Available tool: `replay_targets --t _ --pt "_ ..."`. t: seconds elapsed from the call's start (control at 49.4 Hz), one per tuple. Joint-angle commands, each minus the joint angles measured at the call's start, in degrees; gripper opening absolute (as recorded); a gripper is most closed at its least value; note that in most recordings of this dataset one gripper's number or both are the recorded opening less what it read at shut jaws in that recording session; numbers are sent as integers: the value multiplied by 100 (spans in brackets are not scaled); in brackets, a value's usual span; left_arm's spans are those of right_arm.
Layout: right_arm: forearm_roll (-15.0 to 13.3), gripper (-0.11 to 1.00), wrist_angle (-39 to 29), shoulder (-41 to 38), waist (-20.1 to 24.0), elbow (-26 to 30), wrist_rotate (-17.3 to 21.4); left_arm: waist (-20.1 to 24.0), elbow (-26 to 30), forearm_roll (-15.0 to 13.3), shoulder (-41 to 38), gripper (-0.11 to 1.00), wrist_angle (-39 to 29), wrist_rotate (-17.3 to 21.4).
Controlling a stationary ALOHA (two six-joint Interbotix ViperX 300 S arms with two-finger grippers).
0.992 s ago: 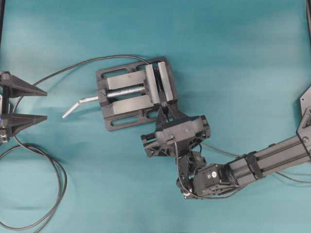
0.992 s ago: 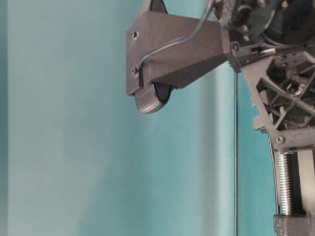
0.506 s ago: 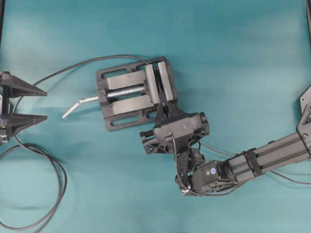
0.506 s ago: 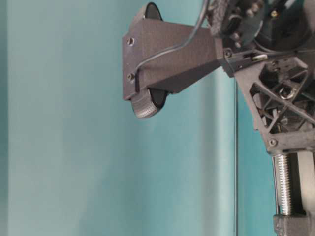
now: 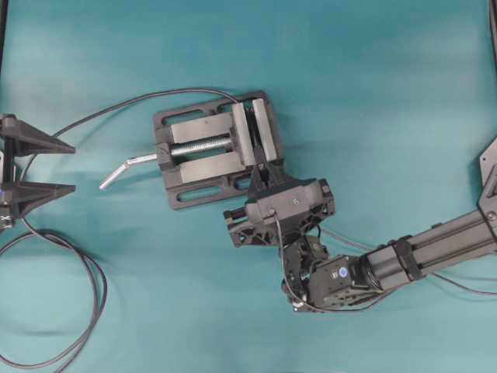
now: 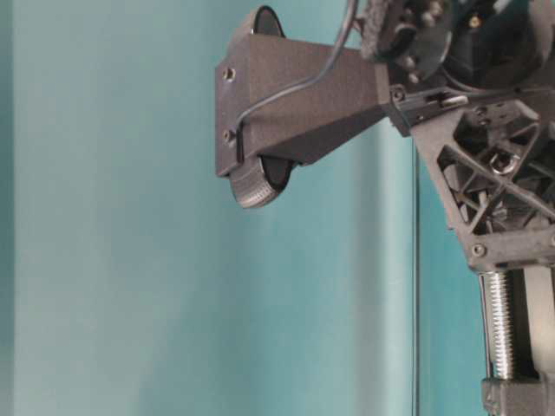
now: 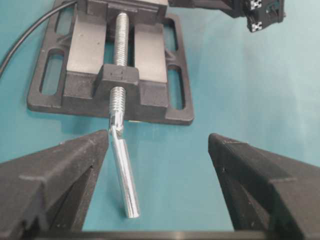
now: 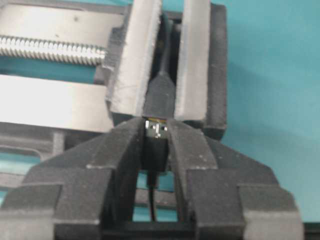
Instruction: Insert the USB cable into the fixed female connector.
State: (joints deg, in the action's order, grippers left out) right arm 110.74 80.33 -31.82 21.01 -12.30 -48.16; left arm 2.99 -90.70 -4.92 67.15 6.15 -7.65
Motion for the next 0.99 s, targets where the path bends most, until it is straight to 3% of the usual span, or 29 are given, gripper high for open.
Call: replay_targets --t 0.0,0.263,0.972 --pt "-123 20 -105 167 -475 -9 18 9 62 9 -79 96 35 -70" --pt "-123 20 -615 202 -475 -132 26 9 70 9 -79 96 35 -70" --pt "-105 20 -677 378 -527 -492 53 9 62 18 -79 96 35 -62"
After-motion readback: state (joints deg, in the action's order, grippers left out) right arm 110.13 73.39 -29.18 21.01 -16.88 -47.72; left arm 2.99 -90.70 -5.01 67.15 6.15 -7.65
